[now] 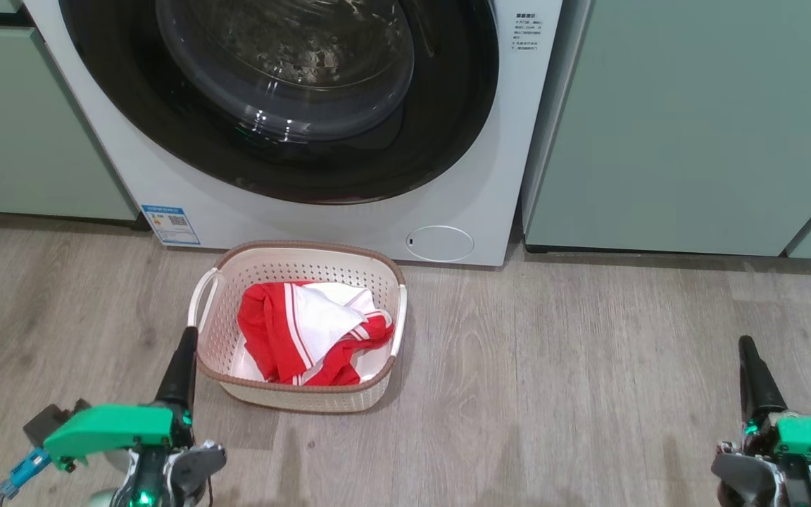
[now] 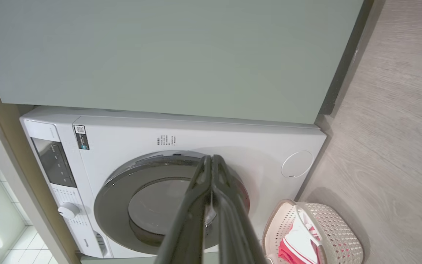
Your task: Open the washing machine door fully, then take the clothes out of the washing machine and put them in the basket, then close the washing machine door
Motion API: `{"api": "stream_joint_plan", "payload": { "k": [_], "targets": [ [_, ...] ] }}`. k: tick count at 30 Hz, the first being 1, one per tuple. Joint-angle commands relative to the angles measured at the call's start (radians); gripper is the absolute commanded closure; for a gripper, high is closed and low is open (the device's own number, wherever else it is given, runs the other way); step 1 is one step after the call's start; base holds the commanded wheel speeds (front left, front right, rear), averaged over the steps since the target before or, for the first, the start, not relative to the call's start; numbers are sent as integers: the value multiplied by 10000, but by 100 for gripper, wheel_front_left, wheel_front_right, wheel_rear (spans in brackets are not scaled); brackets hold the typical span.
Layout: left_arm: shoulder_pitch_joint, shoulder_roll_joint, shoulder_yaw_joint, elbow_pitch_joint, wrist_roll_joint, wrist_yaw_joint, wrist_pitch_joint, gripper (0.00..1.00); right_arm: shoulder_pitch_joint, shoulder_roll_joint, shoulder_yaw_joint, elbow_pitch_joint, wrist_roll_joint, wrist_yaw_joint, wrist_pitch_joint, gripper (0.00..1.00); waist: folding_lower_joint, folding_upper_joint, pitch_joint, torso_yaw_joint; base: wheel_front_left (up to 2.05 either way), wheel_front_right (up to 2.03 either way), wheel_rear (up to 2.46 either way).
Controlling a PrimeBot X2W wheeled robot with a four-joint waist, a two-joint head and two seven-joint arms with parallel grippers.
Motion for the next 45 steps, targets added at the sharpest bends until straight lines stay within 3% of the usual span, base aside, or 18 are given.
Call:
{"api": "stream_joint_plan", "payload": {
  "k": [1,8,45],
  "targets": [
    [-429,34,332,-390,-199,7,109,100,-431,-139,149,-406,214,-5,102,100,0,0,2,1,0,0,0],
    [-427,-3,408,-626,-984,8,327,100,-468,-145,111,-516,1000,-6,320,100,0,0,25,13,0,0,0],
    [-427,-3,406,-627,-986,8,325,100,-468,-145,112,-516,1001,-6,320,100,0,0,25,13,0,0,0]
  ]
}}
